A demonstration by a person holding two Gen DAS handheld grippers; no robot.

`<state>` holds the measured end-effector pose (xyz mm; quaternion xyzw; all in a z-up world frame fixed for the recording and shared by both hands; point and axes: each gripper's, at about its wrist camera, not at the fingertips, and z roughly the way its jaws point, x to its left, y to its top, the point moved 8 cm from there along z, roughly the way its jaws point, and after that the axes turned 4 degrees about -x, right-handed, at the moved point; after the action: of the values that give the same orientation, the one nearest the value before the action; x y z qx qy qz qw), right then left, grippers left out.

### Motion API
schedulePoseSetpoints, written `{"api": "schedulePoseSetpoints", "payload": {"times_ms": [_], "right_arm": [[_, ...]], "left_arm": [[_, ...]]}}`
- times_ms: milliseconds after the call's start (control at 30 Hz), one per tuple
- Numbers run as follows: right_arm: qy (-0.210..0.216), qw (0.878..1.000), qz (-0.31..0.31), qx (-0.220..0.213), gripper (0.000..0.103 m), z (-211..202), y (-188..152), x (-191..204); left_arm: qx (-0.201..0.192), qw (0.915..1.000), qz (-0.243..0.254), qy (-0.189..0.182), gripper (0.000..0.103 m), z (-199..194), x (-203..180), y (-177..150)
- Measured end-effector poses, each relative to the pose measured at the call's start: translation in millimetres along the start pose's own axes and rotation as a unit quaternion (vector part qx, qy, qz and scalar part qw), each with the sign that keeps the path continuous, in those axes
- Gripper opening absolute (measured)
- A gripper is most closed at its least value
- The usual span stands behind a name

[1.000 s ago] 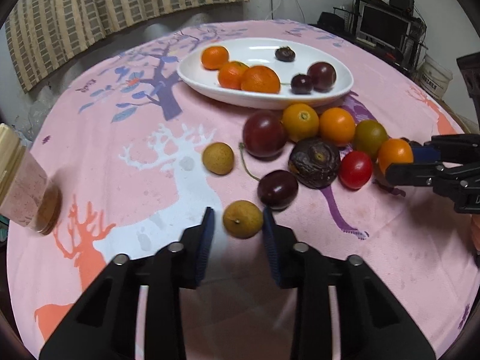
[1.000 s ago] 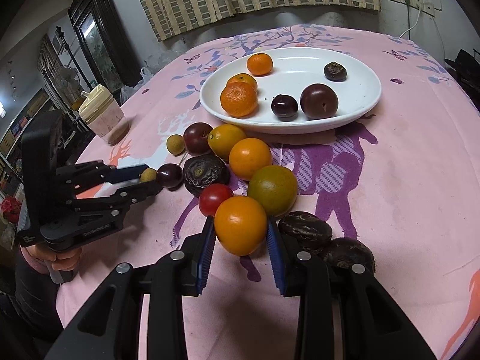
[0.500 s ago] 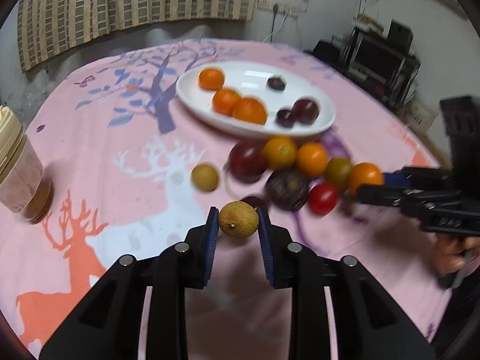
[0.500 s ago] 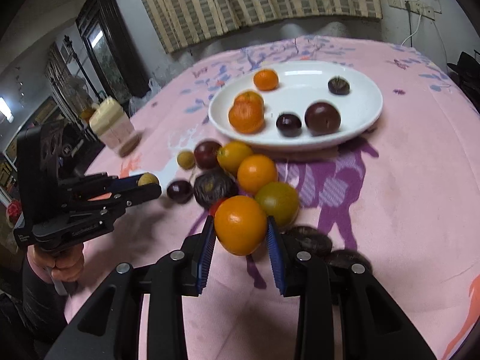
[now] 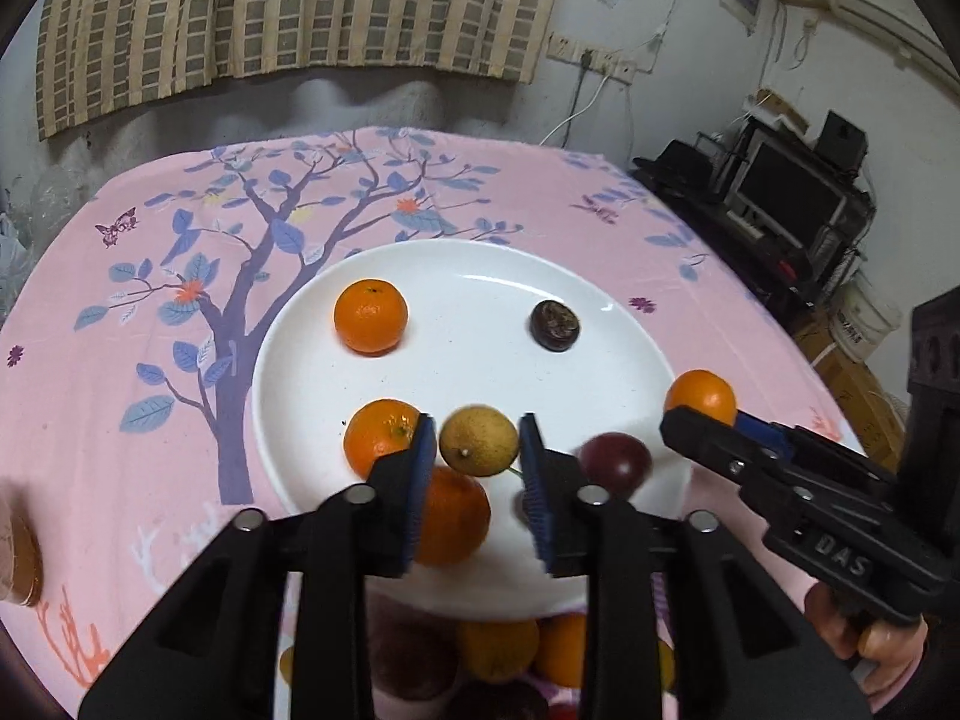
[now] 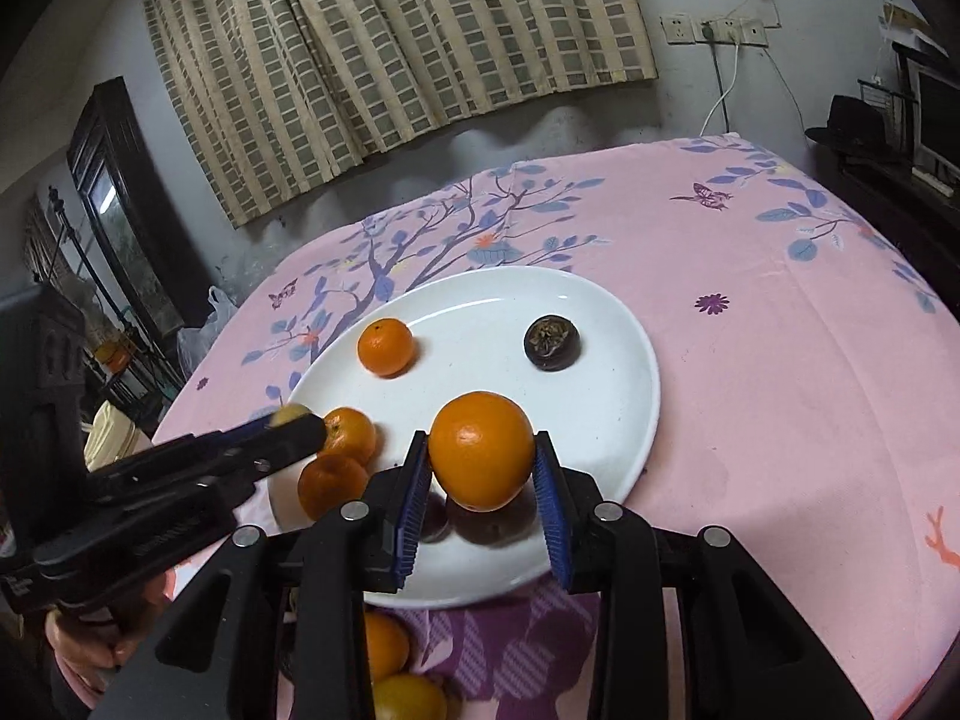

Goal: Organize fruits
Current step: 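Carry the orange and longan onto the plate and open both tools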

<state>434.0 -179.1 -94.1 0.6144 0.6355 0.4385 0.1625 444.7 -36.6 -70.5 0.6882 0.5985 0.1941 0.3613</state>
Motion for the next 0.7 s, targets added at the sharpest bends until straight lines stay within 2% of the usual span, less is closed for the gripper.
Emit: {"api": "schedulePoseSetpoints", "payload": {"times_ms": [33, 67, 100, 167, 200, 300, 433, 567, 700], "right_arm": [[-0.005, 1.0, 0.001, 0.002, 0.046, 1.7, -1.2, -2.6], [-0.01, 1.0, 0.001, 0.003, 0.048, 2.1, -2.4, -5.8], [-0.012, 1.0, 0.003, 0.004, 0.049, -0.3, -3.3, -8.5], [-0.004, 1.0, 0.004, 0.006, 0.05, -9.6, -6.8, -6.4], [0.004, 1.0, 0.002, 0.006, 0.052, -15.6, -8.3, -3.9], [0.017, 0.999, -0.028, 0.019, 0.057, -33.5, -20.1, 11.3], [0.043, 0.995, -0.068, 0.057, 0.058, -42.0, -47.8, 35.1], [0.025, 0.989, -0.101, 0.107, 0.058, -34.6, -79.3, 43.6], [0.025, 0.985, -0.115, 0.128, 0.056, -32.4, -97.1, 47.2]], "left_arm": [[-0.001, 0.9999, 0.002, 0.014, 0.059, 1.6, 1.2, 0.1], [-0.008, 0.9996, 0.004, 0.028, 0.08, -1.7, 2.6, -0.3], [-0.015, 0.9993, 0.008, 0.034, 0.09, -6.1, 3.8, -0.2], [-0.033, 0.9977, 0.022, 0.055, 0.097, -23.3, 9.1, 1.1], [-0.038, 0.9967, 0.02, 0.069, 0.098, -32.8, 15.0, 0.3], [-0.057, 0.9952, 0.006, 0.079, 0.098, -59.4, 35.0, -8.4], [-0.057, 0.9915, -0.031, 0.113, 0.098, -80.3, 73.8, -35.2], [-0.038, 0.9861, -0.09, 0.134, 0.098, -90.3, 107.3, -61.2], [-0.038, 0.9839, -0.108, 0.138, 0.098, -97.8, 117.3, -68.6]]}}
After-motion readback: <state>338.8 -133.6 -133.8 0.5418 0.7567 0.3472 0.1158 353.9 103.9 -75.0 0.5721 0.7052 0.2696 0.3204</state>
